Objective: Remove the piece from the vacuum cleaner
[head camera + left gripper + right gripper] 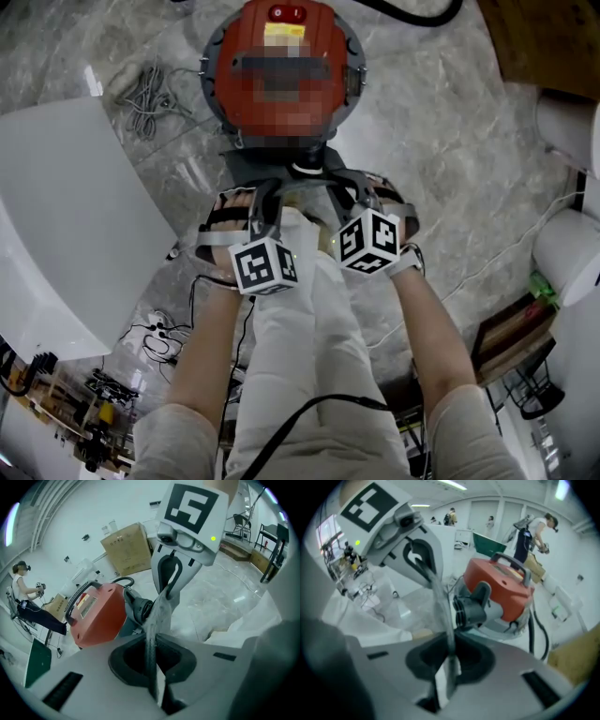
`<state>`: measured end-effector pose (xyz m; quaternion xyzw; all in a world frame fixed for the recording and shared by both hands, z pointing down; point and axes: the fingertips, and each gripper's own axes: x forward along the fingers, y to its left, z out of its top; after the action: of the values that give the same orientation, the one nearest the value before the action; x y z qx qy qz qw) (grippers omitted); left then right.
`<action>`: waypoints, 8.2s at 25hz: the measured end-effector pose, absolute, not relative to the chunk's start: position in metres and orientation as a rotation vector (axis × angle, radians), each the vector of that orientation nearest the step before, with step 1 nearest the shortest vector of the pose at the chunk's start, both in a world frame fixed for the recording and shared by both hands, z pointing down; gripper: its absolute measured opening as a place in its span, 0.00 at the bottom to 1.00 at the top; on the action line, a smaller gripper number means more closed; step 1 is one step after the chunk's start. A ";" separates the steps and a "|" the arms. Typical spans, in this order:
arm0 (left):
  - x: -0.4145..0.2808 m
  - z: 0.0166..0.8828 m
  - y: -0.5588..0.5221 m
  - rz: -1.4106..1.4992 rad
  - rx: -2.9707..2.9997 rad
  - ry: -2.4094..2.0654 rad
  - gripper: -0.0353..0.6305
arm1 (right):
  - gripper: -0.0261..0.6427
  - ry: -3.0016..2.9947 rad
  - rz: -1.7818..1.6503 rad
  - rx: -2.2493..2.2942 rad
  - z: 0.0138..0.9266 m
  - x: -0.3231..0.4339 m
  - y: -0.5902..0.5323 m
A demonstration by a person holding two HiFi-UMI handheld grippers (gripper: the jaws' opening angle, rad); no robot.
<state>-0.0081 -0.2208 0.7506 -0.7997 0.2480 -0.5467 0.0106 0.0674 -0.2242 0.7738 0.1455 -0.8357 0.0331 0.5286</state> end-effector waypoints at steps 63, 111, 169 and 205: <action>-0.032 0.782 -0.209 -1.802 -2.667 1.145 0.10 | 0.09 -1.947 0.036 0.231 0.738 0.053 -0.213; -0.028 0.784 -0.195 -1.877 -2.775 1.202 0.10 | 0.09 -1.926 -0.041 0.254 0.741 0.057 -0.201; -0.001 0.740 -0.177 -1.780 -2.857 1.145 0.10 | 0.09 -1.980 0.611 0.495 0.787 0.078 -0.192; -0.003 0.677 -0.152 -1.668 -2.788 1.229 0.10 | 0.09 -2.084 0.321 0.426 0.660 0.091 -0.160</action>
<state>-0.0034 -0.1523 0.6772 -0.7915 0.3491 -0.4737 -0.1652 0.0906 -0.1596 0.6597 0.1741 -0.8524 0.1315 0.4752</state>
